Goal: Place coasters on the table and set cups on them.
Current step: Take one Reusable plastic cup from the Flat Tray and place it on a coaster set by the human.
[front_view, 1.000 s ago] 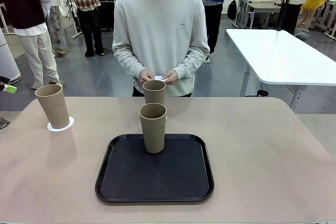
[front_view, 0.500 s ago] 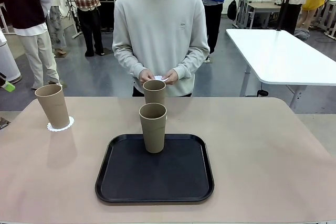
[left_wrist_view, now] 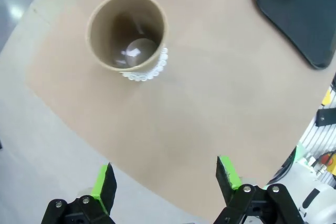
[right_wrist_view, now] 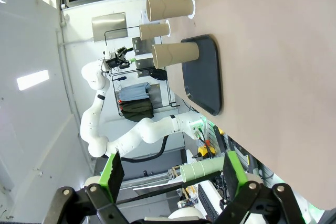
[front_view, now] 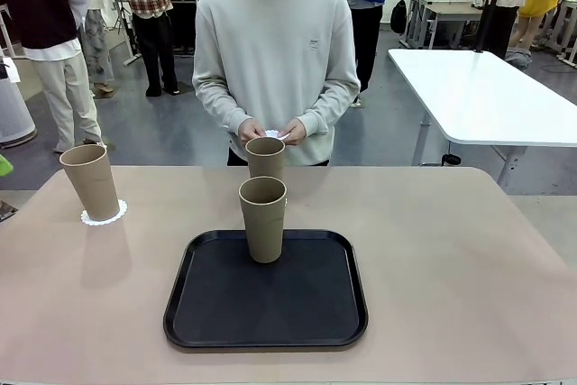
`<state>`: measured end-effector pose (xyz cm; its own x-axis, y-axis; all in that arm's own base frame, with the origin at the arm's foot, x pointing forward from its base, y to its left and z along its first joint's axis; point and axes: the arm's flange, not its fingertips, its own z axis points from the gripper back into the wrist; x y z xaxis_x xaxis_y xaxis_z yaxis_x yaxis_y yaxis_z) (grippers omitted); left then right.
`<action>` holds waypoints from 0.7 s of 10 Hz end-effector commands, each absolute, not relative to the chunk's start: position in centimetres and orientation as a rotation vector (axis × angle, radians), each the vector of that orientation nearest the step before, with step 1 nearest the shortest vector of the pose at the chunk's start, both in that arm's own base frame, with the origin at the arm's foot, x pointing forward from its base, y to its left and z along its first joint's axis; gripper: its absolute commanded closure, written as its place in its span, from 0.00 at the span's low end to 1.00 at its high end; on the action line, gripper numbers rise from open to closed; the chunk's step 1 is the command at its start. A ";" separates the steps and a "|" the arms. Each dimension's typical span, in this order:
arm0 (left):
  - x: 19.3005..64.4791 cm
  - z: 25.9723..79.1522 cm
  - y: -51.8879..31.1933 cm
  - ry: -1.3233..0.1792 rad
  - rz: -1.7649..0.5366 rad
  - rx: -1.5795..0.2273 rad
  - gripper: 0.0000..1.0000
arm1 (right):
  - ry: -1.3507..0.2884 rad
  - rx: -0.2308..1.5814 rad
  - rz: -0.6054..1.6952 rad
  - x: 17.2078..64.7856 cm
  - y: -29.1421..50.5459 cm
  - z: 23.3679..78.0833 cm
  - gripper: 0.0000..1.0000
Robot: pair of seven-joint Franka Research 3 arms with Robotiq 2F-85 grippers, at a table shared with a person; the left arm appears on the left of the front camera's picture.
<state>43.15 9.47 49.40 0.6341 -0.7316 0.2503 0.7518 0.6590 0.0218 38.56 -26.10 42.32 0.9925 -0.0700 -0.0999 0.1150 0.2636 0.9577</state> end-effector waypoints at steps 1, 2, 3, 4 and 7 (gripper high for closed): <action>41.6 49.0 8.9 -0.266 -0.820 -0.123 0.00 | 0.045 1.294 -0.125 38.4 -26.1 42.4 0.00; 43.2 49.4 9.5 -0.247 -0.849 -0.087 0.00 | 0.045 1.294 -0.125 38.4 -26.1 42.4 0.00; 43.2 49.4 9.5 -0.247 -0.849 -0.087 0.00 | 0.045 1.294 -0.125 38.4 -26.1 42.4 0.00; 43.2 49.4 9.5 -0.247 -0.849 -0.087 0.00 | 0.045 1.294 -0.125 38.4 -26.1 42.4 0.00; 43.2 49.4 9.5 -0.247 -0.849 -0.087 0.00 | 0.045 1.294 -0.125 38.4 -26.1 42.4 0.00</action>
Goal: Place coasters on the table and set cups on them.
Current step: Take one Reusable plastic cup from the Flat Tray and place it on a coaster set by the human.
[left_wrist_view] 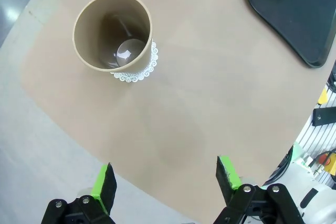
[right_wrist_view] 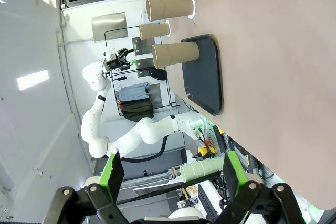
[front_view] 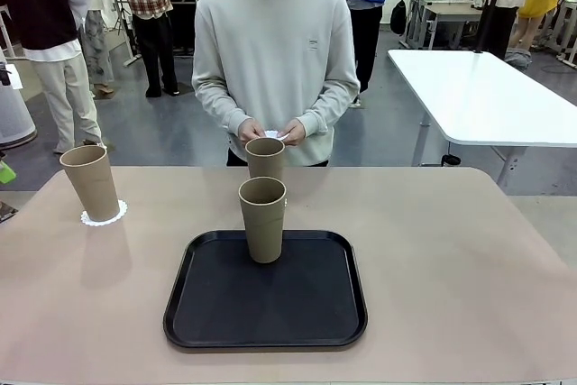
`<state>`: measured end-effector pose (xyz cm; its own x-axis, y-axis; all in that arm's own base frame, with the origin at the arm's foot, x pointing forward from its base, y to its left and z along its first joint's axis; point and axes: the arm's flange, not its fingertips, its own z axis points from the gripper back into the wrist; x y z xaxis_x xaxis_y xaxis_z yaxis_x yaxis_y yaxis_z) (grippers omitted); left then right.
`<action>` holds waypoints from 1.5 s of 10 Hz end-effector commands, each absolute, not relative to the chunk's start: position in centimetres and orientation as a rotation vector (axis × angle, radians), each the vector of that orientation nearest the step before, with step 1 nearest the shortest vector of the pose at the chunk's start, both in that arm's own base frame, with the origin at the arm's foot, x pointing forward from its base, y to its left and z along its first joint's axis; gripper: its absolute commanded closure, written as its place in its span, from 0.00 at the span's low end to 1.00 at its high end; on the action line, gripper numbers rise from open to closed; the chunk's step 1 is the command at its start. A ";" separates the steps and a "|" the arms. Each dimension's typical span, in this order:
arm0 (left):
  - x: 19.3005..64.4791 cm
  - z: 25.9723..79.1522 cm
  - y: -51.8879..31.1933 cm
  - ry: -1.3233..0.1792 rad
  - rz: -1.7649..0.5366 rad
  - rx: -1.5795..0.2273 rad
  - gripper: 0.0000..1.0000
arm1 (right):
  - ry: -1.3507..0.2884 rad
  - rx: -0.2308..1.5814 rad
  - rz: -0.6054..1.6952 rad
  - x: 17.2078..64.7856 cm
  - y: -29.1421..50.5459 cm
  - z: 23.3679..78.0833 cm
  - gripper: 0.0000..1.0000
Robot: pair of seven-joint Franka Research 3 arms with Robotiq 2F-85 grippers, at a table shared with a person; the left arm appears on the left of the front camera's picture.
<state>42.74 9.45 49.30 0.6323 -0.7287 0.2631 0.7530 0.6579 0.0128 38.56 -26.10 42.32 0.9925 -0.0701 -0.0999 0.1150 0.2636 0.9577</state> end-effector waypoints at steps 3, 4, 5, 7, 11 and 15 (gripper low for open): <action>42.8 49.3 9.4 -0.255 -0.850 -0.102 0.00 | 0.045 1.294 -0.125 38.4 -26.1 42.4 0.00; 41.5 49.5 7.6 -0.184 -0.635 -0.080 0.00 | 0.045 1.294 -0.125 38.4 -26.1 42.4 0.00; 38.6 48.2 6.5 -0.129 -0.468 -0.015 0.00 | 0.045 1.294 -0.125 38.4 -26.1 42.4 0.00; 34.8 47.3 4.8 -0.064 -0.402 0.017 0.00 | 0.045 1.294 -0.125 38.4 -26.1 42.4 0.00; 35.2 47.0 5.3 -0.112 -0.414 0.002 0.00 | 0.045 1.294 -0.125 38.4 -26.1 42.4 0.00; 38.7 45.7 14.9 -0.142 -0.196 -0.824 0.00 | 0.045 1.294 -0.125 38.4 -26.1 42.4 0.00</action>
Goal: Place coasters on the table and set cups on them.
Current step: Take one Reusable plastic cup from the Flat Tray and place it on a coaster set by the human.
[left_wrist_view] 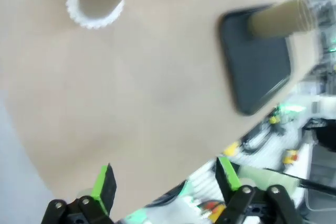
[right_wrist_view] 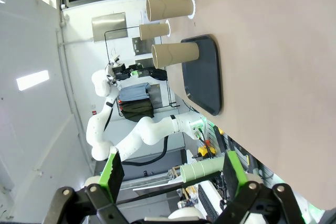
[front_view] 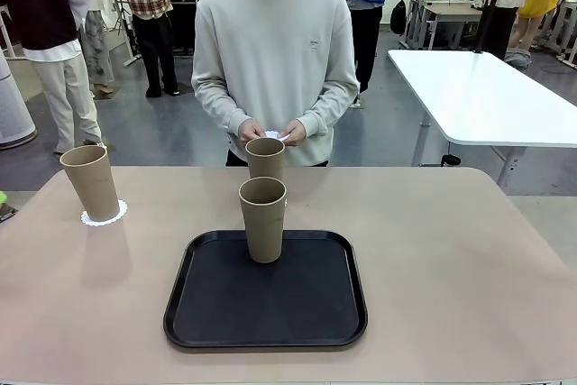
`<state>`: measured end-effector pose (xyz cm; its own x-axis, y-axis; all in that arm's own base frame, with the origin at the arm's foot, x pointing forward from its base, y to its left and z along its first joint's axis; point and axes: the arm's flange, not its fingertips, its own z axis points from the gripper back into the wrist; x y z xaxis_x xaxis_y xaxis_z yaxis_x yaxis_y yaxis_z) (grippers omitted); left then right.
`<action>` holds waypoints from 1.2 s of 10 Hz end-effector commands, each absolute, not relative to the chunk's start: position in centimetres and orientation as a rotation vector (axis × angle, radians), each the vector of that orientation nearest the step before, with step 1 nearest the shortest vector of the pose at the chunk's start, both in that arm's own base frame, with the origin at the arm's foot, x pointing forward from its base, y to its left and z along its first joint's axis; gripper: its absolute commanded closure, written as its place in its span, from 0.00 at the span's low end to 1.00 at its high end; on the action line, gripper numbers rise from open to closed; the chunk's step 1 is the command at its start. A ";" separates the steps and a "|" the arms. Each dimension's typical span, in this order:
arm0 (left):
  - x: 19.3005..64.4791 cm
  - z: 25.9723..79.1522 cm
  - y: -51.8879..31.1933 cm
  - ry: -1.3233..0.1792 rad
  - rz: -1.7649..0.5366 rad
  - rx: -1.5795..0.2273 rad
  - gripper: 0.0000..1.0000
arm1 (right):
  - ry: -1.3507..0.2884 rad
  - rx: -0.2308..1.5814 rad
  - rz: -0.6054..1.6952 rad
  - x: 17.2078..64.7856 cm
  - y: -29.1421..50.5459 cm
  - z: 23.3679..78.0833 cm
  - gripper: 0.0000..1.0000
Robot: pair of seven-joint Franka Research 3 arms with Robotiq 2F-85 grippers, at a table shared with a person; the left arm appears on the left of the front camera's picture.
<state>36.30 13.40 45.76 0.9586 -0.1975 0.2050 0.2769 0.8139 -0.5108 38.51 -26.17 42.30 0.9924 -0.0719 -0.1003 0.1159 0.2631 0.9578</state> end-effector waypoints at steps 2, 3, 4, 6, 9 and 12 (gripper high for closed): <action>39.3 44.3 19.0 -0.123 -0.144 -1.034 0.00 | 0.045 1.294 -0.125 38.4 -26.1 42.4 0.00; 39.1 44.1 20.8 -0.184 -0.126 -1.095 0.00 | 0.045 1.294 -0.125 38.4 -26.1 42.4 0.00; 38.6 44.1 22.3 -0.211 -0.125 -1.141 0.00 | 0.045 1.294 -0.125 38.4 -26.1 42.4 0.00; 37.6 43.6 24.7 -0.252 -0.152 -1.194 0.00 | 0.045 1.294 -0.125 38.4 -26.1 42.4 0.00; 36.9 43.8 26.0 -0.291 -0.184 -1.222 0.00 | 0.045 1.294 -0.125 38.4 -26.1 42.4 0.00; 36.5 43.6 25.8 -0.278 -0.164 -1.208 0.00 | 0.045 1.294 -0.125 38.4 -26.1 42.4 0.00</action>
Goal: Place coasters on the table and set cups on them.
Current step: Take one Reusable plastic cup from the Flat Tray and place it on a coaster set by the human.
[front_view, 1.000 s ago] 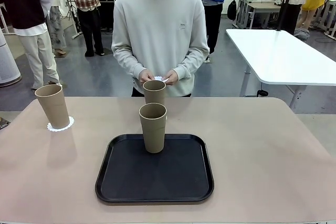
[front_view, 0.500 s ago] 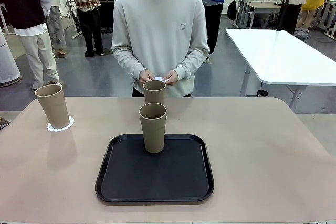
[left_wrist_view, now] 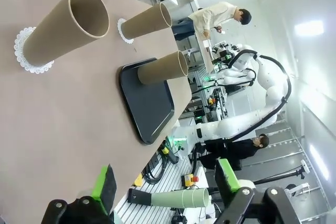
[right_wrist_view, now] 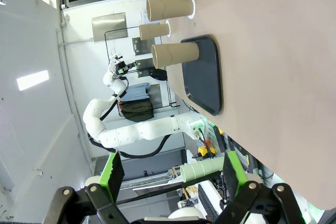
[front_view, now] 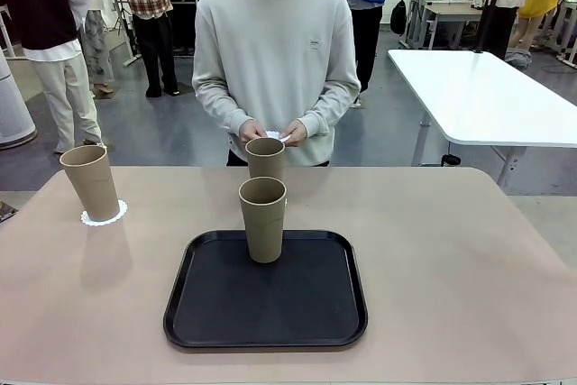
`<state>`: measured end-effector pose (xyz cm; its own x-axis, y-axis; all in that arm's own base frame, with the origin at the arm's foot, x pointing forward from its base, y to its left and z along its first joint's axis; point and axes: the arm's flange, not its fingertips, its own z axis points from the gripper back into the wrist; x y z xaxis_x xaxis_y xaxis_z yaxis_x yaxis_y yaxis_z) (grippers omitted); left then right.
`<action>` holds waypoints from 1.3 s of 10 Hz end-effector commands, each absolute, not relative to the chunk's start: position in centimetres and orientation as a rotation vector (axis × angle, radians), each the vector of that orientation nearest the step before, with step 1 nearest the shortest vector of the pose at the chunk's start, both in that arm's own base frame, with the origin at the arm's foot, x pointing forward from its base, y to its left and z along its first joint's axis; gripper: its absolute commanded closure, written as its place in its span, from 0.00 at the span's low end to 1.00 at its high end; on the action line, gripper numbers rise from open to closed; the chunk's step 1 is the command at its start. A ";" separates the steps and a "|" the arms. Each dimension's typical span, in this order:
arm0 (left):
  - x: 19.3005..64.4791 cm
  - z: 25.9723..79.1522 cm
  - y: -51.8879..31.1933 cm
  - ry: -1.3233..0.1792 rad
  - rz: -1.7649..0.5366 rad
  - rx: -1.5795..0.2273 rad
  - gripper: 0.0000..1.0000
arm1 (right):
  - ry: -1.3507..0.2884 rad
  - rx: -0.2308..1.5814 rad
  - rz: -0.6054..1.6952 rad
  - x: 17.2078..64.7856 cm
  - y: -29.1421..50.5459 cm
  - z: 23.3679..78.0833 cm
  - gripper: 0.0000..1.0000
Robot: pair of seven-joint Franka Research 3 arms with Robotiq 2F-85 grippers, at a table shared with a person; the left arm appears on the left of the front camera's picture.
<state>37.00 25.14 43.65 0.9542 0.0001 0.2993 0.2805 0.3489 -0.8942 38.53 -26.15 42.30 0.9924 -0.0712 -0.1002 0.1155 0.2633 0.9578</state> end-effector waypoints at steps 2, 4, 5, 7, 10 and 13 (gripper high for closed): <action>36.5 43.6 25.8 -0.278 -0.164 -1.208 0.00 | 0.045 1.294 -0.125 38.4 -26.1 42.4 0.00; 36.5 43.6 25.8 -0.278 -0.164 -1.208 0.00 | 0.045 1.294 -0.125 38.4 -26.1 42.4 0.00; 36.5 43.6 25.8 -0.278 -0.164 -1.208 0.00 | 0.045 1.294 -0.125 38.4 -26.1 42.4 0.00; 36.5 43.6 25.8 -0.278 -0.164 -1.208 0.00 | 0.045 1.294 -0.125 38.4 -26.1 42.4 0.00; 36.5 43.6 25.8 -0.278 -0.164 -1.208 0.00 | 0.045 1.294 -0.125 38.4 -26.1 42.4 0.00; 36.5 43.6 25.8 -0.278 -0.164 -1.208 0.00 | 0.045 1.294 -0.125 38.4 -26.1 42.4 0.00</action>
<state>36.58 25.73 43.60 0.9544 0.0158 0.2981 0.2736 0.3532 -0.8946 38.53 -26.15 42.30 0.9924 -0.0712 -0.1002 0.1156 0.2633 0.9578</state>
